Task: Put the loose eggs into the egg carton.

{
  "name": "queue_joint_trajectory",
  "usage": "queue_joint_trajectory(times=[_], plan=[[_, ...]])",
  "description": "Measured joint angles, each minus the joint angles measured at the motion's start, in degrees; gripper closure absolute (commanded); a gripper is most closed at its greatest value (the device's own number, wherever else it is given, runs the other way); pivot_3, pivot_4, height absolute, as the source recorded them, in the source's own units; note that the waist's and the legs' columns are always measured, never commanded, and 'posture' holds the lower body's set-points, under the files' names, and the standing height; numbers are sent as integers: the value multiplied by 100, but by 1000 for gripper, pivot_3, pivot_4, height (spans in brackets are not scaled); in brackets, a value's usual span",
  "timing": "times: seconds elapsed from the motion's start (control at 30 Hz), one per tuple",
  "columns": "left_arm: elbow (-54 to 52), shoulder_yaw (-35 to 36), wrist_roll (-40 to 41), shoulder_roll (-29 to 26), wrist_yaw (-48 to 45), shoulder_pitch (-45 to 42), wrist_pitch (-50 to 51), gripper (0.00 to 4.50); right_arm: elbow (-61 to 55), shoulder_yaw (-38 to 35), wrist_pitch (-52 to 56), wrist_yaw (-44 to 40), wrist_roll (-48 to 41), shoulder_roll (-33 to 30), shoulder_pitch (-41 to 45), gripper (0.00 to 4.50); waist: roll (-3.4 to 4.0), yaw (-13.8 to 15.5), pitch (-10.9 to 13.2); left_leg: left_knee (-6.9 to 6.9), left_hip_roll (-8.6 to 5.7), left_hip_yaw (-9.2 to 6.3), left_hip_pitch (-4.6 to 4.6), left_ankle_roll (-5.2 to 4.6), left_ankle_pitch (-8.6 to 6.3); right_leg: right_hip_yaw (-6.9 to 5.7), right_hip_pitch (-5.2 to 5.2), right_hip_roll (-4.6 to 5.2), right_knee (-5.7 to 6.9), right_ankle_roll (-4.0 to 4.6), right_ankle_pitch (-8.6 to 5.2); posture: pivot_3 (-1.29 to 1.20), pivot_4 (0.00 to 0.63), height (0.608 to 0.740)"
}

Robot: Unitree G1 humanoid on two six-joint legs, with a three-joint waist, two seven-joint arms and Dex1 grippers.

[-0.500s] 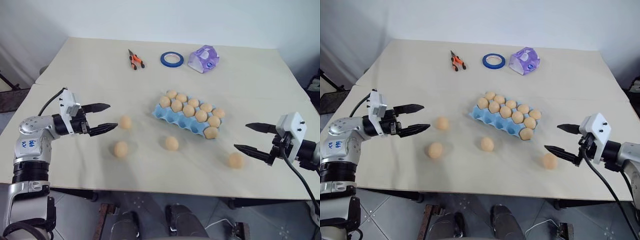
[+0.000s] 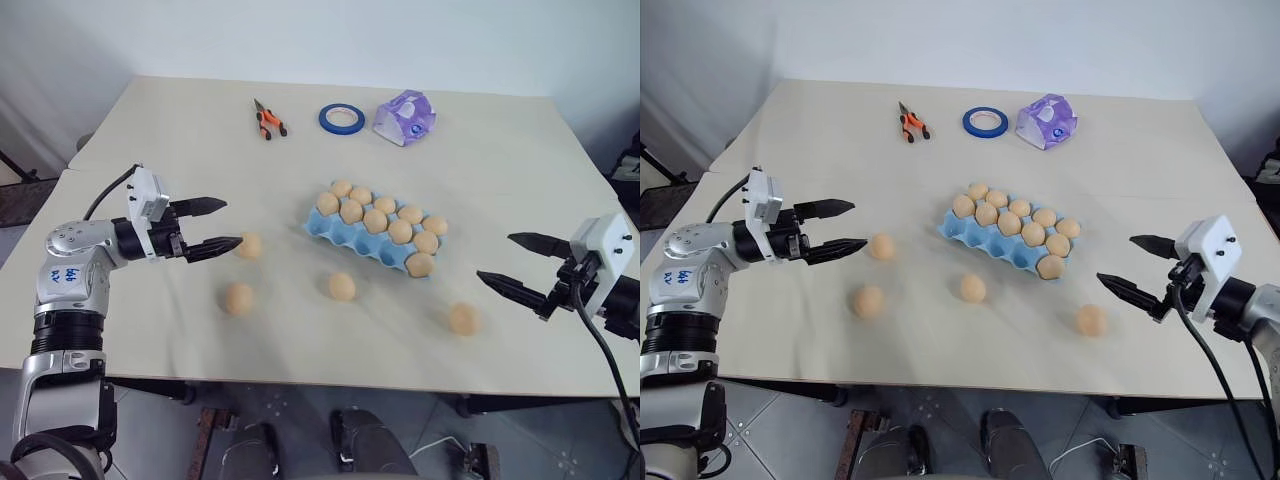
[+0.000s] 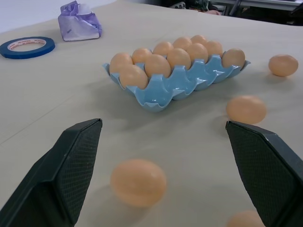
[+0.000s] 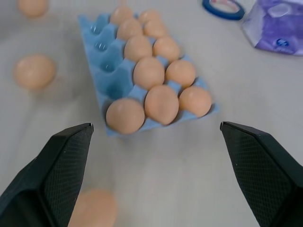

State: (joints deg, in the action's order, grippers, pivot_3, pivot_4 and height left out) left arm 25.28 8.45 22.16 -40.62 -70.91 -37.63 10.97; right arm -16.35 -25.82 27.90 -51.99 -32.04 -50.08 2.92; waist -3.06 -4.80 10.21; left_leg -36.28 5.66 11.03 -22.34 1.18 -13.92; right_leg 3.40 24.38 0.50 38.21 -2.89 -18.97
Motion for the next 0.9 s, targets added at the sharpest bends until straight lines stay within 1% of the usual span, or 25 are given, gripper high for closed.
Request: queue_joint_trajectory(times=[0.13, 0.27, 0.33, 0.43, 0.5, 0.7, 0.8, 0.9], plan=[[4, -58, 0, 7, -101, -36, -2, 47, -472, -282, 263, 521, -202, 284, -135, 0, 0, 10, 0, 6, 0, -4, -2, 1, 0, -2, 0, 0, -5, 1, -1, 0, 150, 740], [30, -77, 2, 18, -225, -55, -16, 47, -1060, -571, 532, 844, -370, 533, -775, 0, 0, 24, 0, 10, 0, -6, -5, 3, -2, -5, 0, -1, -11, 1, -4, 0, 150, 740], [42, -86, 1, 38, -270, -67, -31, 47, -1195, -687, 607, 926, -403, 560, -985, 0, 0, 26, 0, 8, -2, -5, -6, 1, -3, -4, -1, 1, -13, 0, -4, 0, 150, 740], [73, -177, 0, 105, -414, -113, -134, 47, -1569, -1044, 630, 1011, -400, 669, -1640, 0, -1, 37, 0, 9, -3, -9, -4, 1, -3, -7, -5, 0, -15, 0, -4, 0, 150, 740], [125, -228, 0, 140, -519, -148, -177, 47, -1833, -1203, 689, 1070, -409, 851, -2100, 0, -1, 41, -1, 10, -2, -13, -4, 2, -3, -10, -6, -3, -16, 0, -4, 0, 150, 740], [261, -340, 2, 160, -912, -195, -233, 47, -2351, -1253, 806, 1349, -346, 1379, -3167, 0, -2, 0, -2, 10, -3, -13, -1, 0, -5, -10, -9, -1, -15, 1, -4, 0, 150, 740], [264, -357, 3, 171, -1058, -206, -241, 47, -2413, -1202, 764, 1504, -260, 1590, -3308, 0, -2, -10, -2, 9, -2, -13, 2, -10, -10, -10, -11, -1, -15, 4, -3, 0, 150, 740], [268, -394, 4, 184, -1209, -206, -288, 47, -2416, -914, 634, 1735, -102, 1879, -3285, 0, -3, 1, -3, 10, -2, -15, 3, -2, -21, -11, -12, 0, -14, 8, -5, 0, 150, 740]])
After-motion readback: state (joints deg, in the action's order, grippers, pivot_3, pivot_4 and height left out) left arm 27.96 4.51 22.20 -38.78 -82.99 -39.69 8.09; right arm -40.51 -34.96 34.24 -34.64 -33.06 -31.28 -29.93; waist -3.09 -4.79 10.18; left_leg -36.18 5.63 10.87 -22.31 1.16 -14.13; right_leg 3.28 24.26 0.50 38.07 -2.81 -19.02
